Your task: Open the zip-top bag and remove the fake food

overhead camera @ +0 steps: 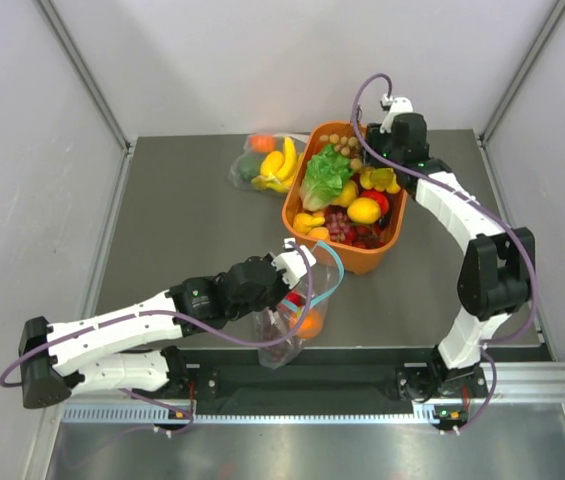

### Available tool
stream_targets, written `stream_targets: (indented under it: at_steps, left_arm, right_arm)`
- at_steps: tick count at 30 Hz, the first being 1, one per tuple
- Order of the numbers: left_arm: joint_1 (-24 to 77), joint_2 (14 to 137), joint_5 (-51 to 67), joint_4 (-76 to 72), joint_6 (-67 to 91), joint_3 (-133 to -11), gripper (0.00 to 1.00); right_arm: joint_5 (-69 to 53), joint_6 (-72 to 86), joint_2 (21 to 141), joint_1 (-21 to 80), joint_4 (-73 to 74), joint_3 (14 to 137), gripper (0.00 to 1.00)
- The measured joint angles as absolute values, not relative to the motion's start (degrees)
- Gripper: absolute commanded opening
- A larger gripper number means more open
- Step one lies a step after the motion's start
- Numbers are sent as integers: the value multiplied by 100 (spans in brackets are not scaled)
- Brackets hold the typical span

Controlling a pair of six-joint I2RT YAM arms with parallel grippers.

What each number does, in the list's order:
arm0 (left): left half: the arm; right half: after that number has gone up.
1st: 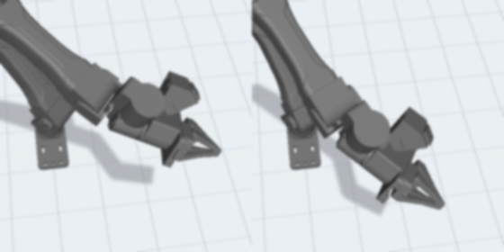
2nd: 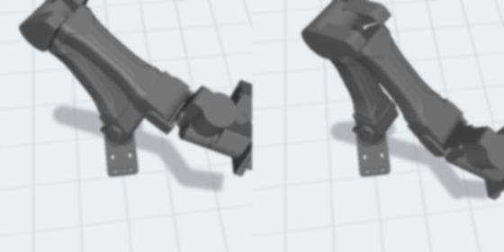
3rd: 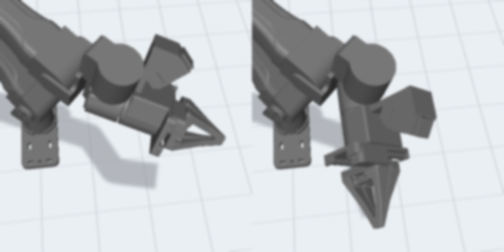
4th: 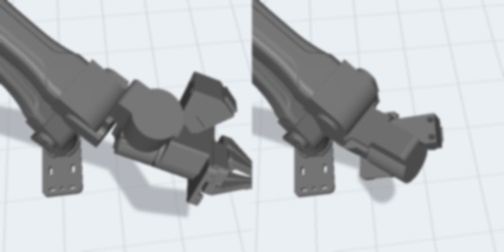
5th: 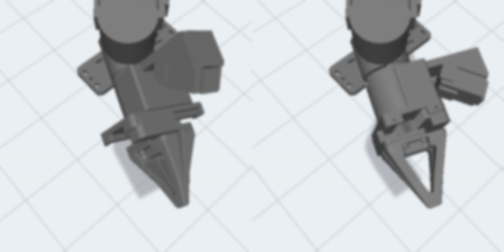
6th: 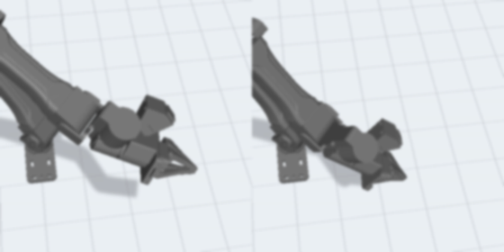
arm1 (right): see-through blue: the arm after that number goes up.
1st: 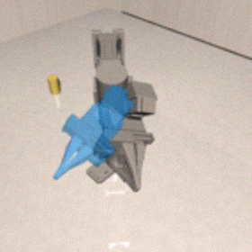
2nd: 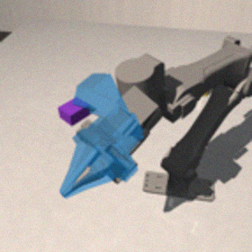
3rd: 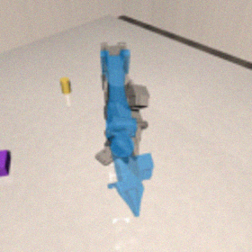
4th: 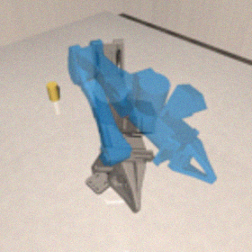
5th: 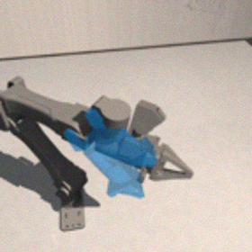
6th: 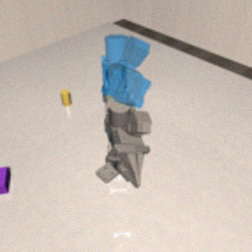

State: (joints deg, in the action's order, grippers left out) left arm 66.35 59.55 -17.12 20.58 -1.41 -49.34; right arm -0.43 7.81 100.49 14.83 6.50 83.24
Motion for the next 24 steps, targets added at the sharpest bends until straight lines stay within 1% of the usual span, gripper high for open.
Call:
stream_targets:
  at_steps: [1, 4, 6, 18, 24]
  left_arm:
    - [6635, 5955, -1712, 2060, -141, -4934, 5]
    - [6635, 5955, -1695, 2060, -141, -4934, 5]
    - [6635, 5955, -1693, 2062, -141, -4934, 5]
    - [6611, 5955, -1669, 2060, -141, -4934, 5]
    - [6611, 5955, -1653, 2062, -141, -4934, 5]
  right_arm:
    - [-99, 790, 10001, 1483, 661, 8322, 53]
    - [-213, 797, 9841, 1485, 666, 8322, 56]
    - [-255, 803, 9743, 1483, 668, 8322, 64]
    - [-237, 805, 9139, 1483, 642, 8047, 66]
    - [-224, 821, 8420, 1483, 596, 7697, 66]
